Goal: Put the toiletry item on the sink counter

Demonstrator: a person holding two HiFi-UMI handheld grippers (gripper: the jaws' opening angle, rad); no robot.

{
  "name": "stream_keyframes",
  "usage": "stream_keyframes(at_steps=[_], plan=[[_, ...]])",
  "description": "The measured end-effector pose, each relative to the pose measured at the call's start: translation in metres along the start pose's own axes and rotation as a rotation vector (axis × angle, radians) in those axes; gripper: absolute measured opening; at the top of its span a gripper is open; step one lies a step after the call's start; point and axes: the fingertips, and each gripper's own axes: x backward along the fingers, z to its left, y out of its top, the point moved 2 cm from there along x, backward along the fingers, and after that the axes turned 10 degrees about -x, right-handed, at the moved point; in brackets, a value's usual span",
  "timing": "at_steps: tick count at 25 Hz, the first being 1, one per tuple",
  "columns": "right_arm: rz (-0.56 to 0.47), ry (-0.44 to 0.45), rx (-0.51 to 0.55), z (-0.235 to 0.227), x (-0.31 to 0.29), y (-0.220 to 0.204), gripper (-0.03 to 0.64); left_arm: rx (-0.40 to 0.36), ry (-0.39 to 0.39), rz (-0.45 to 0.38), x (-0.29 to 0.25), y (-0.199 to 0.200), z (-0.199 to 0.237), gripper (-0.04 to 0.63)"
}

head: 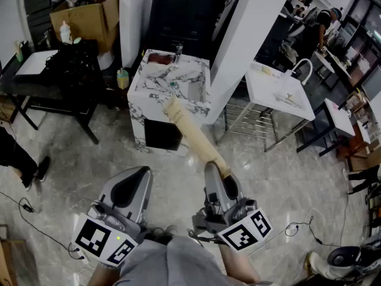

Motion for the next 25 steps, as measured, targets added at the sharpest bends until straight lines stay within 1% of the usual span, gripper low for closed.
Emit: stream_keyframes(at_steps=[12, 19, 25], plan=[[-0.003, 0.01, -0.015, -0.008, 0.013, 0.01, 0.051, -0.011, 0.002, 0.0, -0.006, 0.0, -0.019, 0.005], [-0.008, 0.037, 0.023, -0.012, 0.025, 0.025, 0.051, -0.009, 0.012, -0.003, -0.015, 0.0, -0.034, 0.005], [-0.013, 0.037, 0.03, -0.023, 0.048, 0.043, 0.051, -0.015, 0.009, -0.022, -0.029, 0.003, -0.06, 0.005]])
